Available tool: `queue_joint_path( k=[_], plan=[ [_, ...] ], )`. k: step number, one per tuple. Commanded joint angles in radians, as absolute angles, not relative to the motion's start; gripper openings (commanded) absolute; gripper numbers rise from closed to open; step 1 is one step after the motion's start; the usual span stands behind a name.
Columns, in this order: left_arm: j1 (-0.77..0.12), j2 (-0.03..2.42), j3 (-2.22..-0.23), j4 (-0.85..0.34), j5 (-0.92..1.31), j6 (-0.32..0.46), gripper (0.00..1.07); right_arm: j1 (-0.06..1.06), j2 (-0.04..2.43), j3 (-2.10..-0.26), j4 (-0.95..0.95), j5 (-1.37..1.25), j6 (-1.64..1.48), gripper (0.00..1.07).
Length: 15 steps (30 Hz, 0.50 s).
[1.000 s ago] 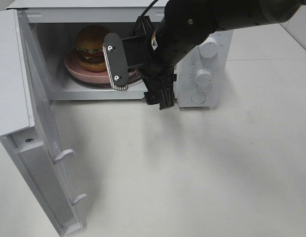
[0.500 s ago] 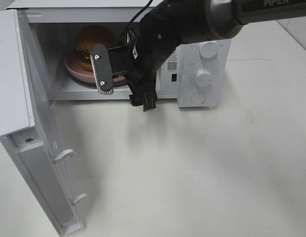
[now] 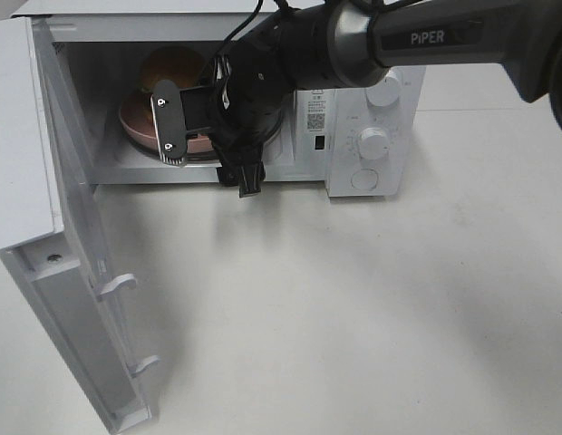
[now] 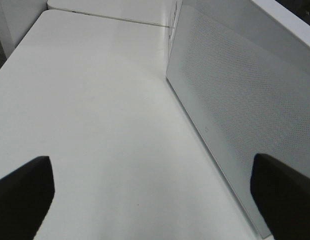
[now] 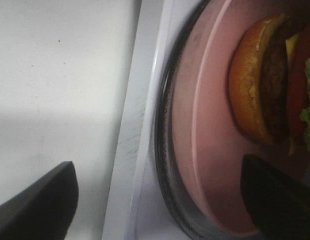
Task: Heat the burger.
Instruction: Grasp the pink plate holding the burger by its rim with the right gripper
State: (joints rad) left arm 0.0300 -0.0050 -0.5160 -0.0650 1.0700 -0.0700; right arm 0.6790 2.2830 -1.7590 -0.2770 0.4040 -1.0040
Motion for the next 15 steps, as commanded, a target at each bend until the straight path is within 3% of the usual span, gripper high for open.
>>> queue_joint_path(
  k=[1,15],
  plan=[
    [0.034,-0.023,-0.517,-0.073,1.066,-0.066,1.0,0.668,2.311,-1.793,-0.272,0.421,-0.991,0.85],
    [0.034,-0.023,-0.517,-0.073,1.066,-0.066,1.0,0.652,2.433,-1.977,-0.27,0.47,-0.98,0.83]
  ],
)
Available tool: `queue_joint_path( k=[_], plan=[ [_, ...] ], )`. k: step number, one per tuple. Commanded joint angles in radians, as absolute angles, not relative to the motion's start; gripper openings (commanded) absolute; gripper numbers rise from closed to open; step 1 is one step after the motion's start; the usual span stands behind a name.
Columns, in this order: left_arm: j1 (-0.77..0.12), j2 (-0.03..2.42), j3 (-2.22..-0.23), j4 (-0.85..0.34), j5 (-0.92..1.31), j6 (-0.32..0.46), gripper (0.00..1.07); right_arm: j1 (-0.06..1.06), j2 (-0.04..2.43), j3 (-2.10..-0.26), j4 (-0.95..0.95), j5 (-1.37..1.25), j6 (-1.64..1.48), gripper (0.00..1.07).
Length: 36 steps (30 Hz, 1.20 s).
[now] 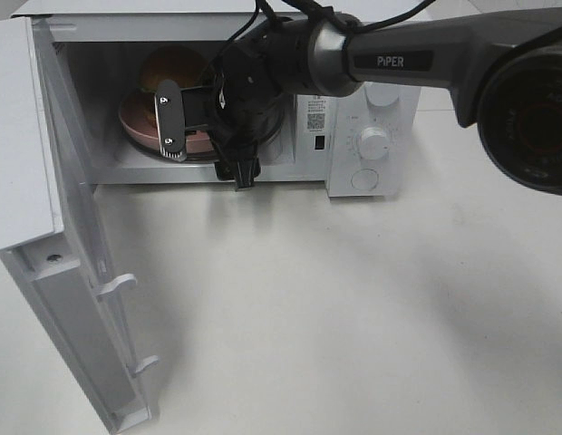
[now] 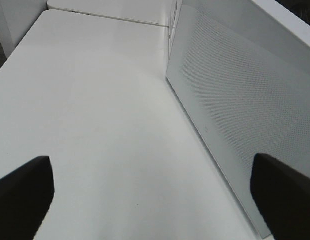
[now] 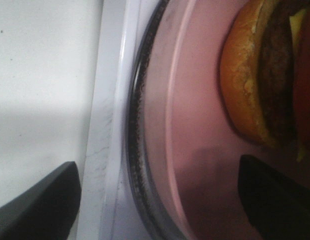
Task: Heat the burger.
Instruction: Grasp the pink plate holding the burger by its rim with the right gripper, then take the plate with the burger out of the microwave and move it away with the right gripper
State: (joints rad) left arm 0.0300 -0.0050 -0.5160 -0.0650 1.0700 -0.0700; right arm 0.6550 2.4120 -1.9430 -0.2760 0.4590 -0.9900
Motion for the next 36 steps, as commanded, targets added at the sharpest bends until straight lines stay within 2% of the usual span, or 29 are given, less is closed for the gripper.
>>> queue_joint_path(
  k=[1,11,14,20,21,22,23,24,25,26,36],
  plan=[
    [0.034,-0.023,-0.517,-0.073,1.066,-0.066,1.0,0.652,2.447,-1.996,-0.254,0.471,-0.98,0.83],
    [0.034,-0.023,-0.517,-0.073,1.066,-0.066,1.0,0.652,2.481,-2.021,-0.246,0.466,-0.98,0.8],
    [0.034,-0.023,-0.517,-0.073,1.066,-0.066,1.0,0.651,2.483,-2.021,-0.246,0.468,-0.971,0.76],
    [0.034,-0.023,-0.517,-0.073,1.066,-0.066,1.0,0.651,2.483,-2.021,-0.245,0.467,-0.928,0.54],
    [0.034,-0.023,-0.517,-0.073,1.066,-0.066,1.0,0.652,2.483,-2.021,-0.245,0.467,-0.928,0.41],
    [0.034,-0.023,-0.517,-0.073,1.066,-0.066,1.0,0.652,2.483,-2.021,-0.245,0.467,-0.928,0.41],
    [0.034,-0.023,-0.517,-0.073,1.066,-0.066,1.0,0.655,2.483,-2.021,-0.244,0.469,-0.924,0.24],
    [0.034,-0.023,-0.517,-0.073,1.066,-0.066,1.0,0.655,2.483,-2.021,-0.237,0.469,-0.918,0.16],
    [0.034,-0.023,-0.517,-0.073,1.066,-0.066,1.0,0.655,2.483,-2.021,-0.237,0.469,-0.918,0.16],
    [0.034,-0.023,-0.517,-0.073,1.066,-0.066,1.0,0.655,2.481,-2.021,-0.22,0.474,-0.908,0.02],
    [0.034,-0.023,-0.517,-0.073,1.066,-0.066,1.0,0.659,2.456,-2.021,-0.222,0.532,-0.903,0.0]
  ],
)
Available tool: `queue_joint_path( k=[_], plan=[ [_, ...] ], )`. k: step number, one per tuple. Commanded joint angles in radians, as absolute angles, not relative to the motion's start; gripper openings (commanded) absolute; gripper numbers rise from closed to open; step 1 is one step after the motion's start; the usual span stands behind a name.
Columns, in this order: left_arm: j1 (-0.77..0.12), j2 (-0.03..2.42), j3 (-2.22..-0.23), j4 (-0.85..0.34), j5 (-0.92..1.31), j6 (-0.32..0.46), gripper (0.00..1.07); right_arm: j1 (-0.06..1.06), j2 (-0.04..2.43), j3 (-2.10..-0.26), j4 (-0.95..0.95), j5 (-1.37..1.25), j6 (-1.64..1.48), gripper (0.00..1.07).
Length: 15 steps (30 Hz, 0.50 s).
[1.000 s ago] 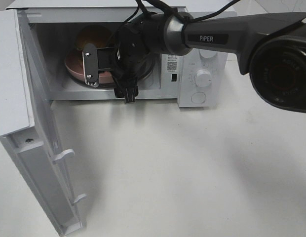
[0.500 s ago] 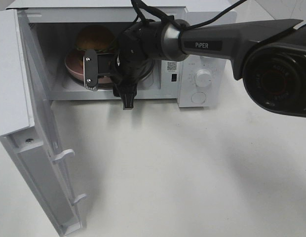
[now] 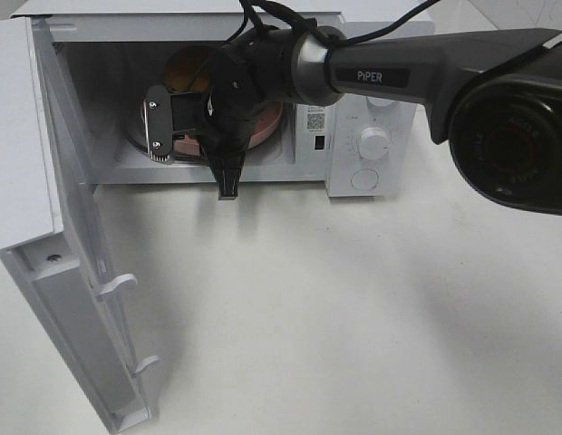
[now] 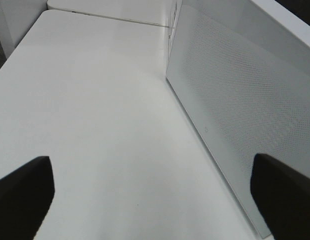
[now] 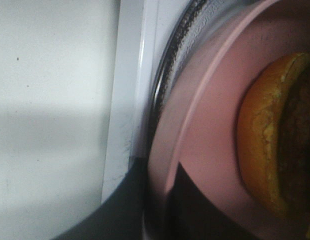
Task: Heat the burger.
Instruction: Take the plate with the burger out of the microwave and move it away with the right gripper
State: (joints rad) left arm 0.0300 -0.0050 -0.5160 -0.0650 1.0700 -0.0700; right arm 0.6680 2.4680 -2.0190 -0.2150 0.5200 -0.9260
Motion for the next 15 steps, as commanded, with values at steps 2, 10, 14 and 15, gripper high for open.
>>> queue_joint_path(
  k=[2,10,14,15],
  plan=[
    [0.034,-0.023,-0.517,-0.073,1.066,-0.066,1.0,0.659,2.455,-2.021,-0.226,0.536,-0.903,0.0],
    [0.034,-0.023,-0.517,-0.073,1.066,-0.066,1.0,0.675,2.408,-1.972,-0.254,0.522,-0.903,0.0],
    [0.034,-0.023,-0.517,-0.073,1.066,-0.066,1.0,0.676,2.377,-1.914,-0.259,0.488,-0.905,0.0],
    [0.034,-0.023,-0.517,-0.073,1.066,-0.066,1.0,0.676,2.366,-1.896,-0.268,0.471,-0.905,0.0]
  ],
)
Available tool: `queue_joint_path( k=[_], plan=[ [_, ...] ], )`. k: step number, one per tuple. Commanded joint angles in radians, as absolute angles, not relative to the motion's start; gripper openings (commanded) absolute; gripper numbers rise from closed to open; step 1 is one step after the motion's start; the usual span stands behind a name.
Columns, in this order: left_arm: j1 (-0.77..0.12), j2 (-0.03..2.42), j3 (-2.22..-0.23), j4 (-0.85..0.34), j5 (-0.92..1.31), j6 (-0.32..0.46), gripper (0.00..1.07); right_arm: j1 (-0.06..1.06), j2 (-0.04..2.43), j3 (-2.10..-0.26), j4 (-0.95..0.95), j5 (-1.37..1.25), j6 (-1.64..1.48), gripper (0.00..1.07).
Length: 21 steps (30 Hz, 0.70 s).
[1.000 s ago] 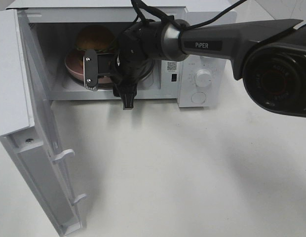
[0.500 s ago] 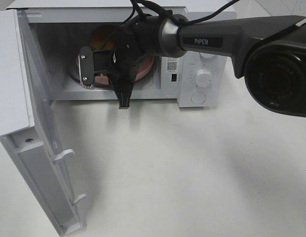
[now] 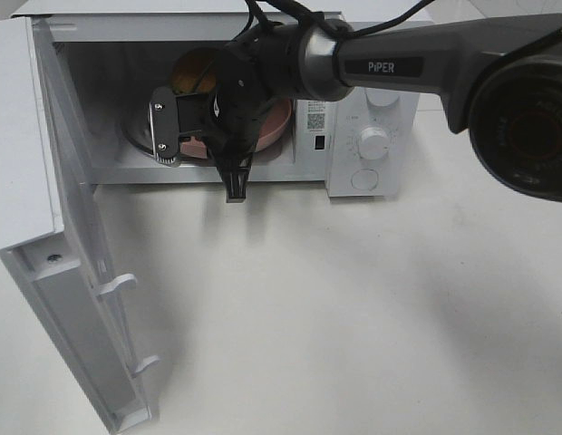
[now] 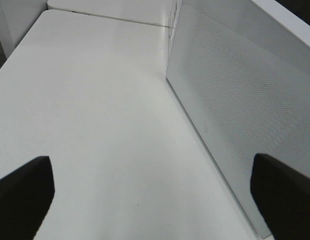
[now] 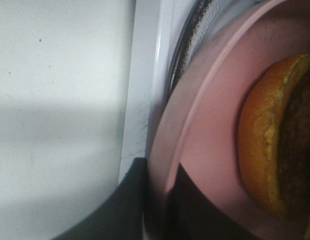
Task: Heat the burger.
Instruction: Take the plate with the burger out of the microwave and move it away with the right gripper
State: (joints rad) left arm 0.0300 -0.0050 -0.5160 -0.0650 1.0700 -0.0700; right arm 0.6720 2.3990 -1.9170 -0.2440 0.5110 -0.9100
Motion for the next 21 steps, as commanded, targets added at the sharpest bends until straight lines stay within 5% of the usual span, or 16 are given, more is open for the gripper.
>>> queue_joint_path(
  k=[1,21],
  plan=[
    [0.034,-0.023,-0.517,-0.073,1.066,-0.066,1.0,0.676,2.366,-1.896,-0.268,0.471,-0.905,0.0],
    [0.034,-0.023,-0.517,-0.073,1.066,-0.066,1.0,0.7,2.114,-1.461,-0.391,0.139,-0.903,0.0]
  ],
)
